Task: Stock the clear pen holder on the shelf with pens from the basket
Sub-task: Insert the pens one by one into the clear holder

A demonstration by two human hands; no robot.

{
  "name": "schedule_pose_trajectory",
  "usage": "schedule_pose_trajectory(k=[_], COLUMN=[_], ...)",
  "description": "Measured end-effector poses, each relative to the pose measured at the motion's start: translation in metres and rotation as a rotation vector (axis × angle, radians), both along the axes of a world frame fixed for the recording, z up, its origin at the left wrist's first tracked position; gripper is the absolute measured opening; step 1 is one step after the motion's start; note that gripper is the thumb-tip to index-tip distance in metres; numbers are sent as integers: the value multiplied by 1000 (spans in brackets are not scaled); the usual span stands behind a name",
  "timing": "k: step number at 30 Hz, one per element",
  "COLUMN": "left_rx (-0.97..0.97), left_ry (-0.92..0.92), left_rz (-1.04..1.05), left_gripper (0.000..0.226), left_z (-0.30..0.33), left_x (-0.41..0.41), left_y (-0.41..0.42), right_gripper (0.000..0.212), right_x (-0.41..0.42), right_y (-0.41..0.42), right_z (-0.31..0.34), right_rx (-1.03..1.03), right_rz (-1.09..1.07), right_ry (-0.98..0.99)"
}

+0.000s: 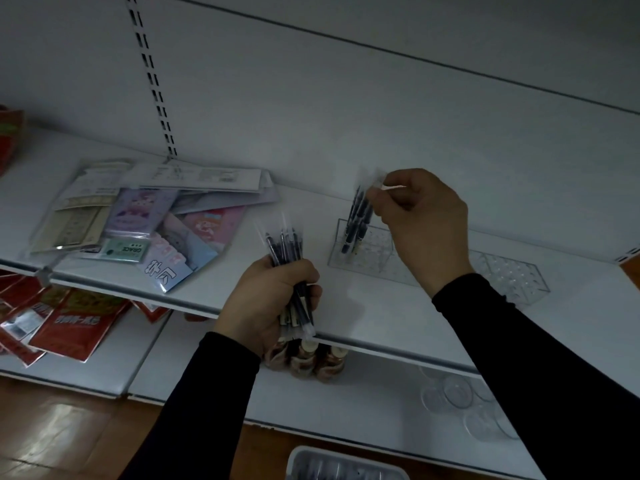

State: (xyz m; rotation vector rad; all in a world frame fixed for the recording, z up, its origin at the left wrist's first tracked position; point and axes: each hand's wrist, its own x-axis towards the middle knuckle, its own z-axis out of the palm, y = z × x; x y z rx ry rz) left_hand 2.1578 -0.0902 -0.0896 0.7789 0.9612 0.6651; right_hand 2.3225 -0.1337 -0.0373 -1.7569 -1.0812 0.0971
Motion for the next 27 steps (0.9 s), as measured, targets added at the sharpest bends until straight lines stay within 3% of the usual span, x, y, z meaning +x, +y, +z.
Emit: schedule_pose_trajectory(k=[13,17,20,24,27], left_rx=[12,17,19,75,103], left_ry=[0,-11,-3,-26,-29], left_rz=[-2,-18,-85,-246,-302], left_gripper=[13,14,10,15,17], left_z=[-2,-1,2,6,7], left_x=[0,1,4,9,8], left_y=[1,0,-6,-18,-20], right_gripper=[7,18,22,15,20], right_x=[-1,-3,-8,-21,-20], right_y=[0,-8,-17,-26,-27], right_z=[-14,-13,-15,-18,-19], right_rx=[-88,-121,-184,-443,-490], right_rz=[10,-38,36,292,325], right_ry=[-81,-100,13,238,492])
